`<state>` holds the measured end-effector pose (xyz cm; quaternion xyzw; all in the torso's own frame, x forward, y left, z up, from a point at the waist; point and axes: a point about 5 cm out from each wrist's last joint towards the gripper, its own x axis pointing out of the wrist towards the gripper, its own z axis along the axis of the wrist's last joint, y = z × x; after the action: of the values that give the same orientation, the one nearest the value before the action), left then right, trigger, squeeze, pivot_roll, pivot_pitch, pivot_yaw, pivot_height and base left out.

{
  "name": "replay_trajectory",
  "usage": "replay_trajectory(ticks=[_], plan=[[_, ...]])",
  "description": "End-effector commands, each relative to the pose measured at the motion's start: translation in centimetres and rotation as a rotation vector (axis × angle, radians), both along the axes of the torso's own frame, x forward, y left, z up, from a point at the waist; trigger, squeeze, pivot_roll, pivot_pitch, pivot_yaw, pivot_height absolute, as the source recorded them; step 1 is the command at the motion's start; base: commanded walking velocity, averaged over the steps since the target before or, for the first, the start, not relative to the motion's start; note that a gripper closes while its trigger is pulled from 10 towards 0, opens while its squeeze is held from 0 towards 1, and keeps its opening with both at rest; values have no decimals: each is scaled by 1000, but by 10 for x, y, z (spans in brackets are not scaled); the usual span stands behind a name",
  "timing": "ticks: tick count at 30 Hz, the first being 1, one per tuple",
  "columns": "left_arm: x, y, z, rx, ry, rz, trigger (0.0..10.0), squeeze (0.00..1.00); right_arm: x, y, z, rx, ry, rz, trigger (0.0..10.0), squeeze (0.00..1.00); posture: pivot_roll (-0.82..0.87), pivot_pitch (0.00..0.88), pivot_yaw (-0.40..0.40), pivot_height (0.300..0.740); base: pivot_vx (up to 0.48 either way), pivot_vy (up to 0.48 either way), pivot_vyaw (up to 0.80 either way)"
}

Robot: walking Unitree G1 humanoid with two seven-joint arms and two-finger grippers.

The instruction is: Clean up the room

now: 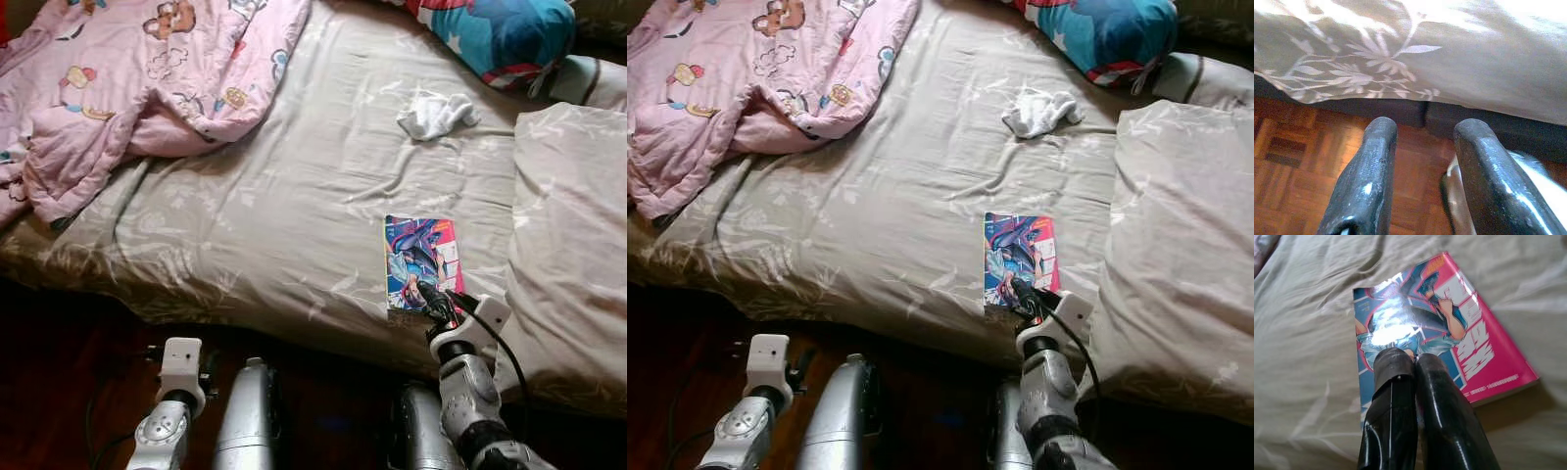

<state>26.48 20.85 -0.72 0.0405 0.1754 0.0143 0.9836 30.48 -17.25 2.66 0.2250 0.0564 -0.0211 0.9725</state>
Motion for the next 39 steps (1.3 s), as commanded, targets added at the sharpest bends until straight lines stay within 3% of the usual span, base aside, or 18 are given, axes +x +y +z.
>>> replay_trajectory(ticks=[1,10,16,23,31,32,39], plan=[[-11,1,-12,-3,67,16,10000,0,-9,0,-7,-65,8,25,10000,0,30,269,27,621,0,0,0],[-7,-4,-12,-50,67,61,10000,0,-5,7,-1,-235,-11,138,10000,0,7,235,-2,640,0,0,0],[-7,-4,-13,-67,75,96,10000,0,2,12,2,-251,7,165,10000,0,4,220,-17,682,0,0,0],[-10,-5,-16,-69,90,101,10000,0,-2,16,-3,-250,32,176,10000,0,0,215,-16,725,0,0,0],[-17,-4,-24,-74,146,117,10000,0,-23,9,-32,-271,220,167,10000,0,-9,205,-10,740,0,0,0],[-20,-4,-28,-71,179,118,10000,0,-35,3,-46,-280,310,159,10000,0,-8,195,-9,740,0,0,0],[-31,0,-38,-73,259,152,10000,0,-54,-4,-64,-302,441,155,10000,0,-13,181,-10,740,0,0,0]])
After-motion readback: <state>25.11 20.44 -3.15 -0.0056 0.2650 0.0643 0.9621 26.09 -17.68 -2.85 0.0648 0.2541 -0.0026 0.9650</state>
